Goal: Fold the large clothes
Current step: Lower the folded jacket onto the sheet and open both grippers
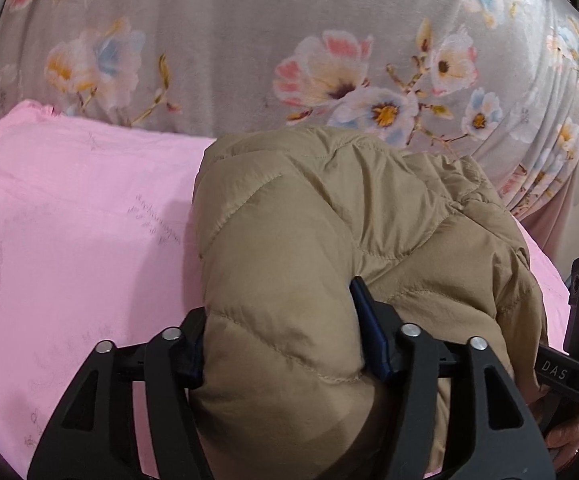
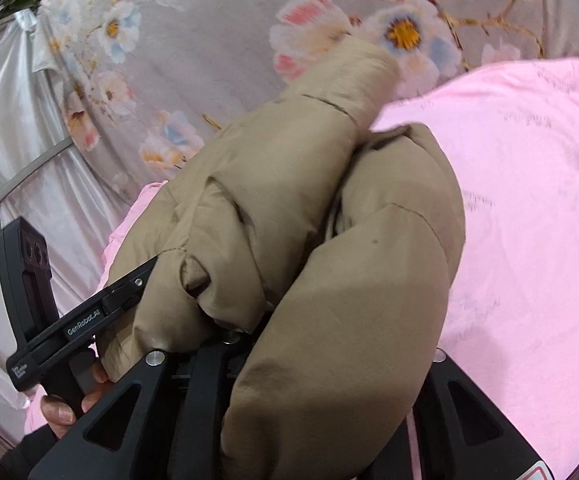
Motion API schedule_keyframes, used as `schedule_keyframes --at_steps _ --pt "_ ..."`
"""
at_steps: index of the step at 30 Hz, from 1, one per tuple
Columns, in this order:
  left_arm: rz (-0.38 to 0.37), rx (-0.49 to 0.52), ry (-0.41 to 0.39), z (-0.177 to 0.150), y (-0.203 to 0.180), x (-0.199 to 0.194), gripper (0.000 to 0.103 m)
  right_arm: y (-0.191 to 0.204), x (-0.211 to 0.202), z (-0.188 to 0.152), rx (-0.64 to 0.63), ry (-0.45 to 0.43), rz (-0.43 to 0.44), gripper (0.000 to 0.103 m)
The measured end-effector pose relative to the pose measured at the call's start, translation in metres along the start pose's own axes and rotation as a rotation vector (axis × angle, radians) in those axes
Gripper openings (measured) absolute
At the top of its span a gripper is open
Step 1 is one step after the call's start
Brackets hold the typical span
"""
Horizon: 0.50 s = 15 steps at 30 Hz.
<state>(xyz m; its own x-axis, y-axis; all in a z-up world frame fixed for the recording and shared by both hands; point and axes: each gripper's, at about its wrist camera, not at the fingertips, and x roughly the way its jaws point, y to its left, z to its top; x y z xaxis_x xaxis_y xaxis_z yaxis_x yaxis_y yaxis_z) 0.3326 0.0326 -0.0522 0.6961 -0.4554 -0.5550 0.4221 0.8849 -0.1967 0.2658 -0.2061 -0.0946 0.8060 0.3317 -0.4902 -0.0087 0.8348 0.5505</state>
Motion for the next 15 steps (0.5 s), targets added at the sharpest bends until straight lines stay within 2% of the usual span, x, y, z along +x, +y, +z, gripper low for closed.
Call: schedule_keyframes --at_steps 3,6,8,10,12,13,14,15 --pt "-0.007 -0.04 0.039 -0.003 0.01 -0.001 0.073 -0.01 -0.006 -0.002 0.049 0.063 -0.012 0.035" --pt "0.035 -0.026 0.055 -0.003 0.01 -0.017 0.078 -0.013 -0.027 -0.009 0.052 0.091 -0.035 0.04" --pt "0.103 -0.019 0.061 -0.002 0.011 -0.03 0.09 -0.017 -0.053 -0.016 0.052 0.08 -0.093 0.053" --pt "0.169 -0.02 0.066 -0.003 0.011 -0.048 0.09 -0.019 -0.08 -0.022 0.064 0.059 -0.131 0.056" --pt "0.247 -0.027 0.069 -0.002 0.008 -0.067 0.091 -0.011 -0.112 -0.026 0.038 -0.009 -0.162 0.053" --pt "0.288 -0.033 0.07 -0.001 0.006 -0.074 0.091 0.003 -0.129 -0.028 -0.012 -0.069 -0.179 0.048" --pt "0.318 -0.038 0.062 0.0 0.001 -0.082 0.091 0.016 -0.137 -0.028 -0.067 -0.099 -0.186 0.035" --pt "0.355 -0.047 0.049 0.001 -0.005 -0.091 0.091 0.032 -0.142 -0.028 -0.129 -0.115 -0.205 0.026"
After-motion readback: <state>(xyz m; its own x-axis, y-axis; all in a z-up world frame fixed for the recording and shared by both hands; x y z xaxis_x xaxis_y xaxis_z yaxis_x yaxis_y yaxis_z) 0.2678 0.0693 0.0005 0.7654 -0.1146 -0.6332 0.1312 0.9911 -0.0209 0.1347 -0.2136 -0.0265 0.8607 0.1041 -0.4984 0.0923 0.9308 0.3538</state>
